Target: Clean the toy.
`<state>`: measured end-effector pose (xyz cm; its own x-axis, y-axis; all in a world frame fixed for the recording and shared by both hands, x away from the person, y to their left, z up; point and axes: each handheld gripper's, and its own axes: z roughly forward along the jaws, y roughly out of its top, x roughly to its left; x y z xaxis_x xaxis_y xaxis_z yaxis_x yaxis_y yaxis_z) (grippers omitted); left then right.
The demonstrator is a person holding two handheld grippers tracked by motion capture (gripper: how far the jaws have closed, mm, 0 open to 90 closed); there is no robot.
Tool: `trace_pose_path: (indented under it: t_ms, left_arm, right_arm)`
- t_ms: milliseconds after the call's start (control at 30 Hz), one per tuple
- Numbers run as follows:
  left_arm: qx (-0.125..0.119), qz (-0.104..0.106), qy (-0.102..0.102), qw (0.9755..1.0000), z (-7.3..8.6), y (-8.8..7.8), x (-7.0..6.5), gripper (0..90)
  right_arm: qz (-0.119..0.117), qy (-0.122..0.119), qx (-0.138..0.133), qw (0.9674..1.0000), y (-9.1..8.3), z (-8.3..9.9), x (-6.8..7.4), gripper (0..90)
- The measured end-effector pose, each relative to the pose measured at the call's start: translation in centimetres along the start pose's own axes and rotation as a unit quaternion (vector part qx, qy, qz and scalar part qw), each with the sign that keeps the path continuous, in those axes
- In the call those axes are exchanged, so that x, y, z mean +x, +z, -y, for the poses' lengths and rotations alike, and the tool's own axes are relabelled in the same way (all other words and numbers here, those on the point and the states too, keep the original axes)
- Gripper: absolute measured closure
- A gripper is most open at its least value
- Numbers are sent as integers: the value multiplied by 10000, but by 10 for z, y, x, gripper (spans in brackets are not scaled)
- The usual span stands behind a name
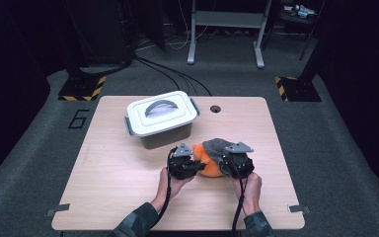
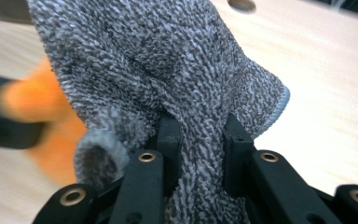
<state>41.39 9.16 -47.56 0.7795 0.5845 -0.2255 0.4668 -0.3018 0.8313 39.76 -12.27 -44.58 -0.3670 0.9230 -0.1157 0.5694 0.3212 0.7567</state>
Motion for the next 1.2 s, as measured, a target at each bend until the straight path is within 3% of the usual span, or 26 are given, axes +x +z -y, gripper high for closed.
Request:
trace_pose_path:
  t_ms: [167, 200, 233, 267, 300, 333, 400, 433, 500, 533, 633, 667, 733, 833, 933, 1067, 1133, 1200]
  left_arm:
    - [-10, 17, 110, 9999, 0, 2, 2, 787]
    - [6, -93, 197, 9998, -1, 2, 1, 761]
    - [18, -328, 626, 9975, -3, -1, -5, 654]
    - [18, -328, 626, 9975, -3, -1, -5, 597]
    - [64, -725, 1247, 9895, -3, -2, -16, 529]
    - [100, -775, 1461, 9862, -2, -1, -20, 449]
    - [195, -982, 1757, 9793, -2, 3, -27, 374]
    - [195, -982, 1757, 9793, -2, 3, -27, 353]
    - [282, -1092, 1911, 9751, -1, 13, -29, 379]
    - [296, -1053, 1887, 9759, 0, 15, -27, 453]
    - [164, -856, 1576, 9837, 1, 13, -19, 658]
    - [164, -856, 1576, 9837, 1, 13, -19, 699]
    - [105, -754, 1442, 9866, 0, 10, -18, 750]
    - [7, -592, 1053, 9927, -3, 7, -16, 775]
    - [-77, -467, 761, 9960, -7, 2, -14, 779]
    - [-172, -196, 401, 9989, -11, -5, -15, 783]
    - [-168, -45, 269, 9995, -12, -7, -16, 782]
    - [-150, -12, 225, 9996, -11, -7, -16, 781]
  right_arm:
    - [-27, 238, 144, 9996, 11, 2, -13, 733]
    - [-52, 292, 138, 9995, 12, 2, -15, 733]
    - [-108, 345, 98, 9993, 13, 2, -17, 732]
    - [-142, 411, 97, 9990, 13, 2, -18, 733]
    - [-121, 420, 100, 9990, 14, 2, -20, 733]
    - [-188, 473, 79, 9987, 14, 2, -21, 733]
    - [-245, 590, 74, 9979, 15, 1, -22, 733]
    - [-252, 583, 81, 9980, 14, 0, -22, 733]
    - [-233, 527, 95, 9983, 14, -1, -19, 733]
    - [-216, 518, 89, 9984, 14, -2, -19, 733]
    - [-239, 570, 61, 9981, 13, -1, -21, 733]
    - [-285, 573, 24, 9979, 12, 0, -23, 732]
    - [-293, 578, -34, 9979, 6, -1, -24, 732]
    - [-248, 532, -160, 9981, -8, -3, -23, 732]
    - [-269, 434, -293, 9983, -23, -7, -18, 732]
    - [-350, 191, -494, 9980, -40, -15, -4, 732]
    - [-508, 108, -519, 9973, -44, -18, 5, 732]
    - [-473, -108, -388, 9981, -42, -20, 15, 732]
